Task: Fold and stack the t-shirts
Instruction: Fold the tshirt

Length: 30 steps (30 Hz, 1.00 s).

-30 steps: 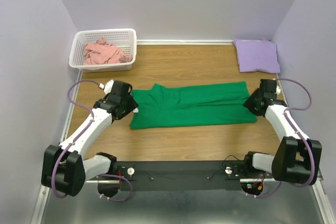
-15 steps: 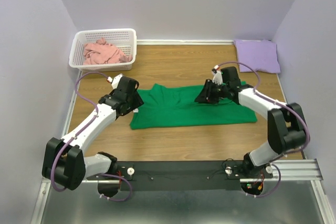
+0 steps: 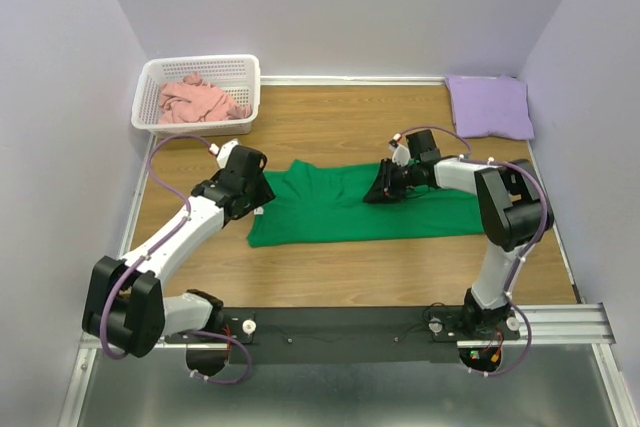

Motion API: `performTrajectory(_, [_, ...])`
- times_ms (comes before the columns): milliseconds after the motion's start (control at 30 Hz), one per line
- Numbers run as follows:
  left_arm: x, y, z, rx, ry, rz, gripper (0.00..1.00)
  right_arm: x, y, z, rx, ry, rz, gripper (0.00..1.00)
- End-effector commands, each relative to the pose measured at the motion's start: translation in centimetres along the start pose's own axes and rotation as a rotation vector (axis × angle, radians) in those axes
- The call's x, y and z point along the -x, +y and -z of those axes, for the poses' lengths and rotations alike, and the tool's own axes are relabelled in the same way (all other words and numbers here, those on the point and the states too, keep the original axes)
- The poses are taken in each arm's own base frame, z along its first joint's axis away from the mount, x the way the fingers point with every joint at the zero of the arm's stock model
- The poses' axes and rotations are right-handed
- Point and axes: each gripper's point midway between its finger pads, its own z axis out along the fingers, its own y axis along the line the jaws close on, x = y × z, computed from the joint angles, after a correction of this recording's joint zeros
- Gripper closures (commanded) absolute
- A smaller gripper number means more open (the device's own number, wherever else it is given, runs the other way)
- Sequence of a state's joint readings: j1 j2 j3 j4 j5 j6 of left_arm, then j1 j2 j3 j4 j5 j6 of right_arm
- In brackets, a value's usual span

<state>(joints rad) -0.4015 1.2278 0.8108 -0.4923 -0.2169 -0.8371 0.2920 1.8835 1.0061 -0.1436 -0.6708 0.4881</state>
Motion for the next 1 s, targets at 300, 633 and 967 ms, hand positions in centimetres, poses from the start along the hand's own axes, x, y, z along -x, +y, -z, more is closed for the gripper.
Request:
performTrajectory(300, [5.0, -3.3, -4.4, -0.051, -0.061, -0.204, 0.38, 5.6, 5.2, 1.2, 0.036, -0.145, 0.159, 0.67])
performTrajectory(633, [7.3, -8.6, -10.0, -0.156, -0.016, -0.396, 0.38, 7.8, 5.6, -2.7, 0.014, -0.145, 0.107, 0.67])
performTrajectory(967, [6.7, -10.1, -14.2, -0.21, 0.047, -0.46, 0.38, 7.3, 5.0, -6.1, 0.018, -0.094, 0.081, 0.67])
